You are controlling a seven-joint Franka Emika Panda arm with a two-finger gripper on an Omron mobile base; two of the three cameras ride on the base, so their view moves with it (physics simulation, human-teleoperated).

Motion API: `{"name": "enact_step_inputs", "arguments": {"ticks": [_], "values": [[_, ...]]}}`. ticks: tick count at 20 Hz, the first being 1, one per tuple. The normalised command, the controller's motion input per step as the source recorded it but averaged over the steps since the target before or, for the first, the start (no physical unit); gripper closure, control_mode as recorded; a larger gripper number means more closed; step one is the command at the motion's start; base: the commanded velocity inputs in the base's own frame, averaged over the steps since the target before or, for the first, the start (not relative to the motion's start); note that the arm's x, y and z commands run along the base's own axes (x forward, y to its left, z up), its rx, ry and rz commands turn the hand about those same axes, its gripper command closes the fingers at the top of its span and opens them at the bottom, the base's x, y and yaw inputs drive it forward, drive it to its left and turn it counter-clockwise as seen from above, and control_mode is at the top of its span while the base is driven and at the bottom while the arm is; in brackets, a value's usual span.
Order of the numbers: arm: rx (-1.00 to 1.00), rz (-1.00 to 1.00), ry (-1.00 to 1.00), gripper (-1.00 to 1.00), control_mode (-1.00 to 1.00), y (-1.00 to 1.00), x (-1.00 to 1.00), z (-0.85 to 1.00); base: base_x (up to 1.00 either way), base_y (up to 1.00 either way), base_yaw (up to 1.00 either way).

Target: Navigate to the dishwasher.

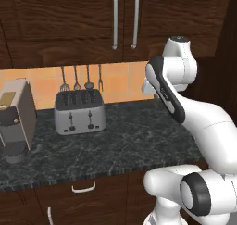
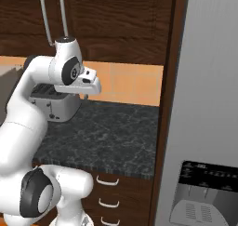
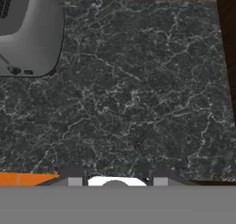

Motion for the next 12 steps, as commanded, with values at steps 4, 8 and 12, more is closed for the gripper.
{"name": "enact_step_inputs", "arguments": {"ticks": [4,8,12], "values": [[0.00,0.00,0.00,-1.00,1.00,0.00,0.00,0.00,-0.08,0.04,0.06],[0.00,0.00,0.00,-1.00,1.00,0.00,0.00,0.00,-0.60,0.19,0.53],[0.00,0.00,0.00,-1.00,1.00,0.00,0.00,0.00,-0.47,0.26,0.69]]}}
